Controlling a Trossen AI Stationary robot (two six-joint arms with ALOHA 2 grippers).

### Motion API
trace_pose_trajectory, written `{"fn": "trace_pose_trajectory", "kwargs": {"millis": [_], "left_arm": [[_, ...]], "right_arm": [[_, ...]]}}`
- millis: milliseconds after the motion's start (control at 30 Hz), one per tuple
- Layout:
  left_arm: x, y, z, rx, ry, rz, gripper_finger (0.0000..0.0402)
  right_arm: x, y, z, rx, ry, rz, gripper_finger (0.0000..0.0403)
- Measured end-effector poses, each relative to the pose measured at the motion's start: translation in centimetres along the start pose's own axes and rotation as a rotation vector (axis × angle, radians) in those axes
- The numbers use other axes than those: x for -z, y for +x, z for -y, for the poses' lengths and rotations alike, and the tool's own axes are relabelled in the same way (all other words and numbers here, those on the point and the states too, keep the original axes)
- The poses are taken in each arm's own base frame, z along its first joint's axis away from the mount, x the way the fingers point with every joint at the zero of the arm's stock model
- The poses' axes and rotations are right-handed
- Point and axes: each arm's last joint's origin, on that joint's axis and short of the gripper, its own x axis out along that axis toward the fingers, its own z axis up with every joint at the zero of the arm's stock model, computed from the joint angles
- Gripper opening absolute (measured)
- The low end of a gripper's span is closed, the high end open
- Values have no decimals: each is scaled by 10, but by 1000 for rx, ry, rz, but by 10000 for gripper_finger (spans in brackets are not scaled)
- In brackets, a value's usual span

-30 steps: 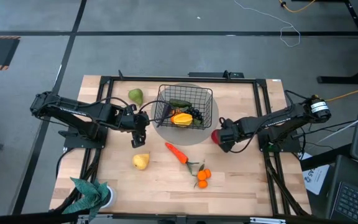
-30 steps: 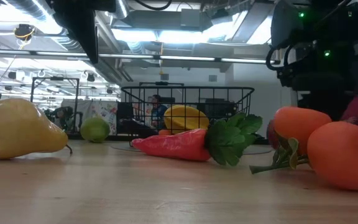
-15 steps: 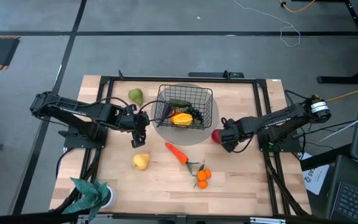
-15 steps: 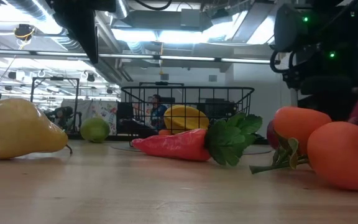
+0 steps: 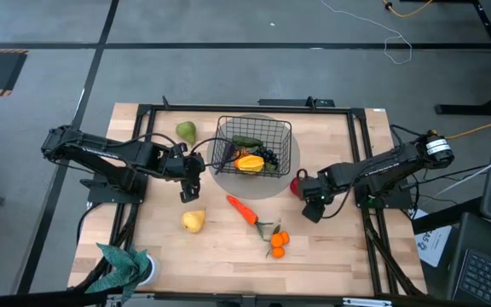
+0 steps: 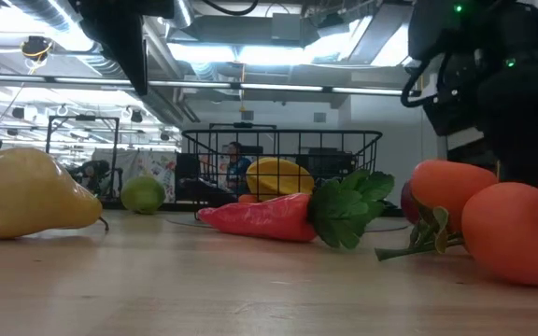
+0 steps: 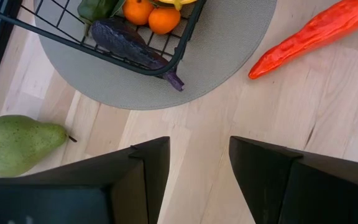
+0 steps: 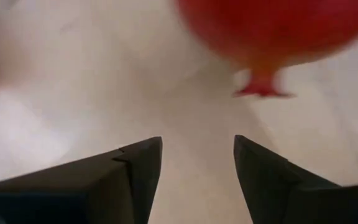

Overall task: Build produce basket
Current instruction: Put the red pomegranate into the black wire basket

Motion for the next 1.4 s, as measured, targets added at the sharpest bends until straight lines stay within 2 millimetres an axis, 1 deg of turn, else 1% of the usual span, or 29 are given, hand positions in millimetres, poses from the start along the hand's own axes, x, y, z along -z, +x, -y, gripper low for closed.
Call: {"fn": "trace_pose_trajectory", "kwargs": {"millis": [67, 133, 467, 633, 833, 967, 1033, 1133, 1300, 1400], "left_arm": [[0, 0, 0, 0, 0, 0, 154], [0, 0, 0, 0, 0, 0, 154], [0, 0, 0, 0, 0, 0, 154], [0, 0, 0, 0, 0, 0, 154], [0, 0, 0, 0, 0, 0, 154], [0, 0, 0, 0, 0, 0, 154], [0, 0, 0, 0, 0, 0, 154], [0, 0, 0, 0, 0, 0, 154], [0, 0, 0, 0, 0, 0, 154], [0, 0, 0, 0, 0, 0, 154]], "right_arm": [[0, 0, 3, 61, 52, 28, 188], [2, 0, 6, 95, 68, 28, 188], [-4, 0, 0, 46, -121, 79, 188], [-7, 0, 0, 32, -110, 94, 188], [-6, -1, 5, 63, -91, 73, 188], [-6, 0, 5, 68, -129, 69, 188], [-6, -1, 5, 67, -117, 70, 188], [-6, -1, 5, 66, -38, 73, 188], [-4, -1, 7, 76, 32, 48, 188], [-3, -1, 8, 85, 34, 38, 188]]}}
